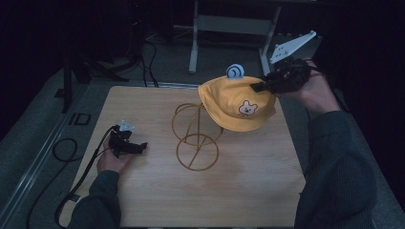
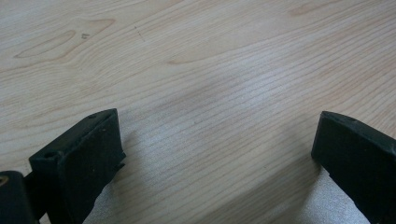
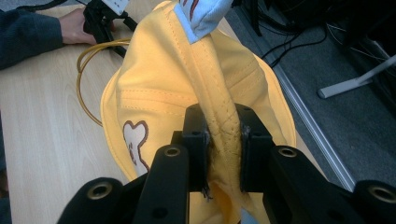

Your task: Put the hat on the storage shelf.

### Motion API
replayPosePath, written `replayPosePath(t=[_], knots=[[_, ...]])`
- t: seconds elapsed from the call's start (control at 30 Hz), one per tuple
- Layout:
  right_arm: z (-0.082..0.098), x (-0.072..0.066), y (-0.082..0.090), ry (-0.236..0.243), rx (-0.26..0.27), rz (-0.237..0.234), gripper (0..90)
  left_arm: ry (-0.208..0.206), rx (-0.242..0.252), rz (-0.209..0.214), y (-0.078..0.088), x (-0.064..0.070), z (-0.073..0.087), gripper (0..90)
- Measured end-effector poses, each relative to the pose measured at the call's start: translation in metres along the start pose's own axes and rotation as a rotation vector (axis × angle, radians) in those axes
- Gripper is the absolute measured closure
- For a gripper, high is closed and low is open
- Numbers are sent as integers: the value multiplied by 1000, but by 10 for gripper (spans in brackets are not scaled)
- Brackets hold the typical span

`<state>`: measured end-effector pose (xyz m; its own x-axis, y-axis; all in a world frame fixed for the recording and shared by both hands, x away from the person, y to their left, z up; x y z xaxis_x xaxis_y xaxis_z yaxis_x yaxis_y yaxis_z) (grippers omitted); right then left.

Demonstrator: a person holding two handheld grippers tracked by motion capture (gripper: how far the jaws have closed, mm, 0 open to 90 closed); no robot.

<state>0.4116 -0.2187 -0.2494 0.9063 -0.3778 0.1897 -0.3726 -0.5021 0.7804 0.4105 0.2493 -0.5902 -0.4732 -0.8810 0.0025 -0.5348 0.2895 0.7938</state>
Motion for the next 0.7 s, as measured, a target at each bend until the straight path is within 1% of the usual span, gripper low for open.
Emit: replayPosePath(t=[0.2,0.7], knots=[[-3,-1,0,3,8,-6,765,0,0,0,0,0,0,17],[-15,-6,-8,25,23,-26,765,1,0,0,0,0,0,17]])
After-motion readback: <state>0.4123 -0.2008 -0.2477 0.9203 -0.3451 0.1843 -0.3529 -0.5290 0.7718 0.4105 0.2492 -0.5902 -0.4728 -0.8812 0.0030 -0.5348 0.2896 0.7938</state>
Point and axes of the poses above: each handheld gripper's, and its own axes: y roughly backward along the jaws, z roughly out of its underside, x roughly to its right, the point moved 2 cm from there along -y, roughly forward along the jaws, and after that the axes turned 6 degrees about -x, right-handed, at the moved point
